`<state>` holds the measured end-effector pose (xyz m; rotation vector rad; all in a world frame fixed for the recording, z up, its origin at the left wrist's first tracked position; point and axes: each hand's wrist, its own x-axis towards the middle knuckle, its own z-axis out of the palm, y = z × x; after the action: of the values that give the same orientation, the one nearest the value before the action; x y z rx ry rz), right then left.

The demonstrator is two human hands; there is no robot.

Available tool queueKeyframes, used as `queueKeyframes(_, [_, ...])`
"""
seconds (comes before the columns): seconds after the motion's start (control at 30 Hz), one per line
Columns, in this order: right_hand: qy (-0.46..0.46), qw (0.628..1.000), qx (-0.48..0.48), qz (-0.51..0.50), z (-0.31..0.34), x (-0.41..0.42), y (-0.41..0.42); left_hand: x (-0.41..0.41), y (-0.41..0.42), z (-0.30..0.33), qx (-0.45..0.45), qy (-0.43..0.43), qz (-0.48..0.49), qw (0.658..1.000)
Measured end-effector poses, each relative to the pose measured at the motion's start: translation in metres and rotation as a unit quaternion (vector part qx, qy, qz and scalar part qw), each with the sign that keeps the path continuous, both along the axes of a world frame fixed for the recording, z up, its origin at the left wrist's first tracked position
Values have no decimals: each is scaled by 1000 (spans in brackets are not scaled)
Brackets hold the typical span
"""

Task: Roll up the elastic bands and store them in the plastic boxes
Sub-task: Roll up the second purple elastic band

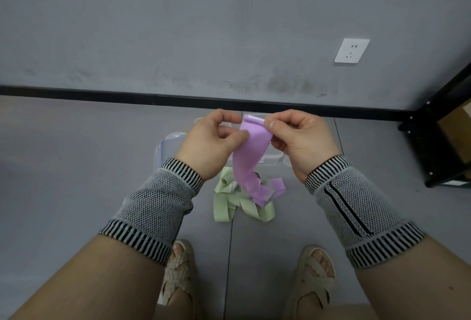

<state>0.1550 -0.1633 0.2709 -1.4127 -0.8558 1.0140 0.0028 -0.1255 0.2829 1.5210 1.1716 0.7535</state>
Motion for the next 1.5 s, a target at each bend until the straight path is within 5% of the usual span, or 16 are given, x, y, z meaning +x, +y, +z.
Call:
queueKeyframes(0.3, [60,998,-5,-26,-2,1,2,5,0,-2,-9,-12,20,1000])
queueKeyframes(0.73, [27,999,-2,-36,-3,1,2,5,4,-7,13,4,37,999])
queueKeyframes(1.5, [-10,997,50,-52,2,-10,3,2,8,-3,-93,-126,30,987])
